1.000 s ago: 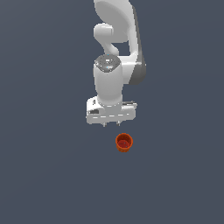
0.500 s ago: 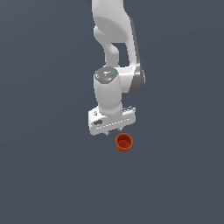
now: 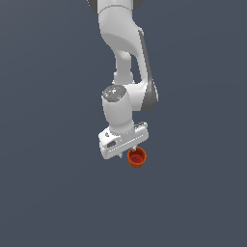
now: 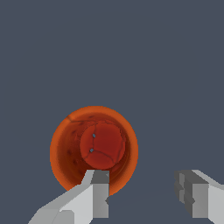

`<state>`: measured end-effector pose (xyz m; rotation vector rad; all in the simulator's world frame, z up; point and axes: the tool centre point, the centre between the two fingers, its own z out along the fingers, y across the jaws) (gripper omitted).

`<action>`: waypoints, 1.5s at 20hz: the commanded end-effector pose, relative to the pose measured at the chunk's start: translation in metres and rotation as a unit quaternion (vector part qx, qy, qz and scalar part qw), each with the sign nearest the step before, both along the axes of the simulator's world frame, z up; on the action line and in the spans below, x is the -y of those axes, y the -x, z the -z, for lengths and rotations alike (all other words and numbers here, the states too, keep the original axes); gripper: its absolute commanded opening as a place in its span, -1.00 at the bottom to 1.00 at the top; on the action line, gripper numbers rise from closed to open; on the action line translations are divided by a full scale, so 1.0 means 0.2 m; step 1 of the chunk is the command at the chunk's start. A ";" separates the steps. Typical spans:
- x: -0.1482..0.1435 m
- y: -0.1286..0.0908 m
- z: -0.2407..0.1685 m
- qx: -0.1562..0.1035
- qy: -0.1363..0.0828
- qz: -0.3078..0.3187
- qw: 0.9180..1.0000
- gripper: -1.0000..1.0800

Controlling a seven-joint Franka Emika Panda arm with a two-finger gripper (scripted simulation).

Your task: Pick up the object and move it to a goal position.

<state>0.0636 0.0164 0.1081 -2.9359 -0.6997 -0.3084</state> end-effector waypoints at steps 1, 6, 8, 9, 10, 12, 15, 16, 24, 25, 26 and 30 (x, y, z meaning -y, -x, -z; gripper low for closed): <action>-0.01 -0.02 0.02 0.008 -0.003 -0.014 1.000 0.23; -0.01 -0.03 0.05 0.017 -0.006 -0.030 0.999 0.23; -0.02 -0.04 0.05 0.019 -0.007 -0.033 0.999 0.23; -0.02 -0.04 0.05 0.020 -0.007 -0.033 0.999 0.23; -0.01 -0.04 0.05 0.020 -0.007 -0.033 0.999 0.23; -0.01 -0.04 0.05 0.019 -0.007 -0.032 0.999 0.23; -0.02 -0.04 0.07 0.019 -0.007 -0.032 0.999 0.23; -0.02 -0.04 0.09 0.019 -0.007 -0.032 0.999 0.23; -0.04 -0.06 0.20 0.020 -0.007 -0.034 0.999 0.23; -0.04 -0.06 0.20 0.020 -0.007 -0.034 0.999 0.23; -0.04 -0.06 0.20 0.020 -0.007 -0.034 0.999 -1.00; -0.04 -0.06 0.20 0.020 -0.007 -0.034 0.999 -1.00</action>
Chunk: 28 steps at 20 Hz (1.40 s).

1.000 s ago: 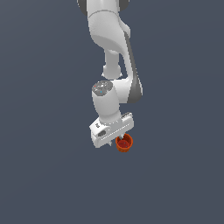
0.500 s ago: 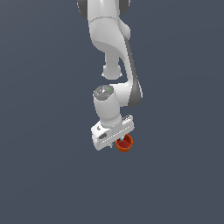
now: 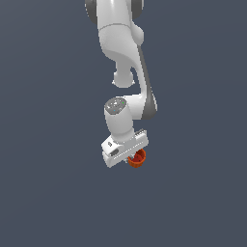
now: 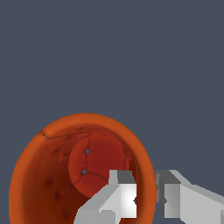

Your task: Pick up the object and move it to a goal position.

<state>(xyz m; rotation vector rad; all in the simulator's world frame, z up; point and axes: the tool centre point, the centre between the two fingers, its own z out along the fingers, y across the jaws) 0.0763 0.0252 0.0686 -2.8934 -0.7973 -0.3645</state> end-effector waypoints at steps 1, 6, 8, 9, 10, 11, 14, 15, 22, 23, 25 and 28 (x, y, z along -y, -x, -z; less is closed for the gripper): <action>0.00 0.00 0.00 0.000 0.000 0.000 1.000 -1.00; 0.00 0.00 0.00 0.000 0.000 0.000 1.000 -1.00; 0.00 0.00 -0.01 0.000 0.000 0.000 1.000 -1.00; 0.00 -0.01 -0.01 0.000 0.000 0.000 1.000 -1.00; 0.01 -0.01 -0.02 0.000 0.000 0.000 1.000 -1.00; 0.01 -0.01 -0.03 0.000 0.000 0.000 1.000 -1.00; 0.03 -0.04 -0.09 0.000 0.000 0.000 1.000 -1.00; 0.04 -0.04 -0.11 0.000 0.000 0.000 1.000 -1.00; 0.11 -0.14 -0.33 0.000 0.000 0.000 1.000 -1.00; 0.13 -0.15 -0.37 0.000 0.000 0.000 1.000 -1.00; 0.16 -0.19 -0.45 0.000 0.000 0.000 1.000 -1.00; 0.20 -0.24 -0.57 0.000 0.000 0.000 1.000 -1.00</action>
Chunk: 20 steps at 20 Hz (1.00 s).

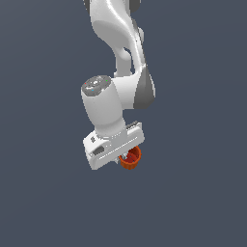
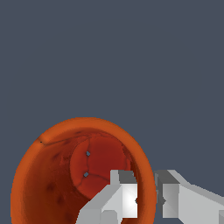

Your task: Pick up the object and move it to a goal position.

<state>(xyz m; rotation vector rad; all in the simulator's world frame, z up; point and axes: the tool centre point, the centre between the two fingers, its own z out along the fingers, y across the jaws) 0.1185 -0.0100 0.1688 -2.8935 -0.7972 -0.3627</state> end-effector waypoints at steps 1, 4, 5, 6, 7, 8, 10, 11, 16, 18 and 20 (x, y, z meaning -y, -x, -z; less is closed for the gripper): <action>0.03 -0.04 -0.10 0.001 0.000 0.000 1.000 -1.00; 0.06 -0.08 -0.18 0.001 0.000 0.000 1.000 -1.00; 0.07 -0.09 -0.21 0.001 0.000 0.000 1.000 -1.00; 0.08 -0.10 -0.23 0.001 0.000 0.000 1.000 -1.00; 0.08 -0.11 -0.24 0.001 0.000 0.000 1.000 -1.00; 0.09 -0.12 -0.26 0.001 0.000 0.000 1.000 -1.00; 0.10 -0.13 -0.29 0.000 0.000 0.000 1.000 -1.00; 0.10 -0.14 -0.30 0.000 0.000 0.000 1.000 -1.00; 0.11 -0.15 -0.32 0.000 0.000 0.000 1.000 -1.00; 0.11 -0.16 -0.32 0.000 0.000 0.000 1.000 -1.00; 0.11 -0.15 -0.32 0.000 0.000 0.000 1.000 -1.00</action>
